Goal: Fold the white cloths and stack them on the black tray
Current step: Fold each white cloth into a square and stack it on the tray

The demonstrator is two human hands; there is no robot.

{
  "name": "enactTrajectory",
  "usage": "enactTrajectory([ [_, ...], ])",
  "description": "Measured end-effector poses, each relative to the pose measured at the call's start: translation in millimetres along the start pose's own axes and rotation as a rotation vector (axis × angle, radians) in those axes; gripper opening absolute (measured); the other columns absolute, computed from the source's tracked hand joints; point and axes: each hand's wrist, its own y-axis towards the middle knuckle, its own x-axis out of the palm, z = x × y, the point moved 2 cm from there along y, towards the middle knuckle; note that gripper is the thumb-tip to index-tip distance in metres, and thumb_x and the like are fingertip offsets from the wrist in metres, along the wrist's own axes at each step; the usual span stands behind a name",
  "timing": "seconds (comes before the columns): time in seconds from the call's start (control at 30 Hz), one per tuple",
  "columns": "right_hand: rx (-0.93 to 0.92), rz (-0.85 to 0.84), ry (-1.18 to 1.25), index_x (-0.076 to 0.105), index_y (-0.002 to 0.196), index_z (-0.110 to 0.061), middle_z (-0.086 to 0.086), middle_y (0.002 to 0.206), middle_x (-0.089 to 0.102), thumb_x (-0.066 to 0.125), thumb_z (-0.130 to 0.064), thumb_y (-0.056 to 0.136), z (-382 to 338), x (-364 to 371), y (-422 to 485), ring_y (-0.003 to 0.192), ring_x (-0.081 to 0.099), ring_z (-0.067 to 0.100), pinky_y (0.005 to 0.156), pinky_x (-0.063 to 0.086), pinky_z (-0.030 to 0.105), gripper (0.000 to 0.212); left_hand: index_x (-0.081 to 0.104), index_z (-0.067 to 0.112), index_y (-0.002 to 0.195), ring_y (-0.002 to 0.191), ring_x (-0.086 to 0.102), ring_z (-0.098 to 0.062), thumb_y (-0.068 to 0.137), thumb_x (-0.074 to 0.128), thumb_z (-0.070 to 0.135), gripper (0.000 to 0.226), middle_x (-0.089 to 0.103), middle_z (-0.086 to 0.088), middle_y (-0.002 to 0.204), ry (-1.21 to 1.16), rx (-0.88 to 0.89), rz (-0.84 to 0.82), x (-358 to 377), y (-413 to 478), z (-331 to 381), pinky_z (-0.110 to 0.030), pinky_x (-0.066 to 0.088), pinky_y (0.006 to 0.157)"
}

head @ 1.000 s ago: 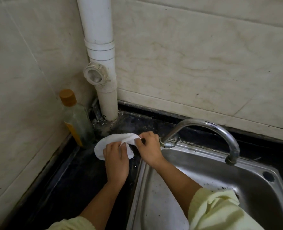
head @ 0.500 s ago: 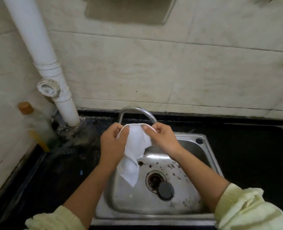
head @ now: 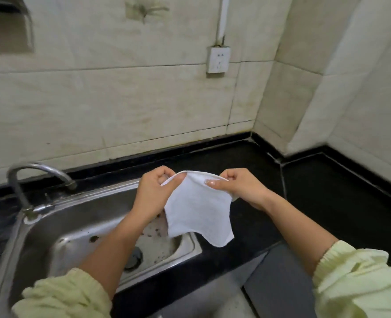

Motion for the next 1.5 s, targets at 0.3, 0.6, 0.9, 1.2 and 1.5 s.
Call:
enactTrajectory([
  [0.3,0.195,0.094,-0.019,0.069,0.071,-0.010,-0.004,0.062,0.063,0.084,-0.020,0.072,72.4,-154.8,-82.9,0.058,0.057,0.006,0.057,0.043,0.020,0.018,0.072,0.028,0.065,0.053,0.049,-0.004,0.064,0.085,0.040,0.018,0.064,-0.001,0.061,0.243,0.089,-0.370,149.3,16.1,36.0,-0.019,0.037,0.055],
  [0.6,0.256,0.490,-0.009,0.077,0.078,-0.006,0.002,0.075,0.073,0.080,-0.012,0.074,147.2,-256.6,-124.7,0.066,0.064,0.005,0.060,0.048,0.017,0.007,0.076,0.026,0.079,0.083,0.062,-0.001,0.077,0.075,0.039,0.012,0.069,0.014,0.081,0.452,0.305,-0.706,291.6,53.5,50.6,-0.024,0.050,0.075],
  [0.9,0.323,0.847,0.093,0.077,0.080,-0.013,-0.003,0.076,0.072,0.072,-0.002,0.080,205.4,-347.1,-112.9,0.068,0.061,0.002,0.058,0.046,0.011,0.012,0.074,0.022,0.091,0.078,0.057,-0.007,0.087,0.068,0.028,0.009,0.064,0.004,0.086,0.356,0.391,-0.613,412.5,121.9,42.1,-0.020,0.043,0.068],
  [1.2,0.362,1.005,0.314,0.076,0.077,-0.011,0.004,0.079,0.071,0.062,0.003,0.080,230.3,-404.7,-93.9,0.076,0.063,0.013,0.075,0.054,0.029,0.019,0.073,0.016,0.085,0.071,0.066,0.001,0.085,0.070,0.012,0.005,0.073,0.007,0.075,-0.032,0.074,-0.812,484.2,168.9,39.7,-0.010,0.050,0.068],
  [1.5,0.580,0.776,0.427,0.064,0.058,-0.011,0.004,0.063,0.056,0.060,0.002,0.077,284.7,-388.6,-113.6,0.070,0.053,0.017,0.069,0.048,0.028,0.023,0.067,0.015,0.058,0.070,0.060,-0.013,0.063,0.079,0.011,0.014,0.063,-0.001,0.067,-0.080,-0.379,-1.135,494.3,153.5,-12.8,-0.016,0.050,0.062],
])
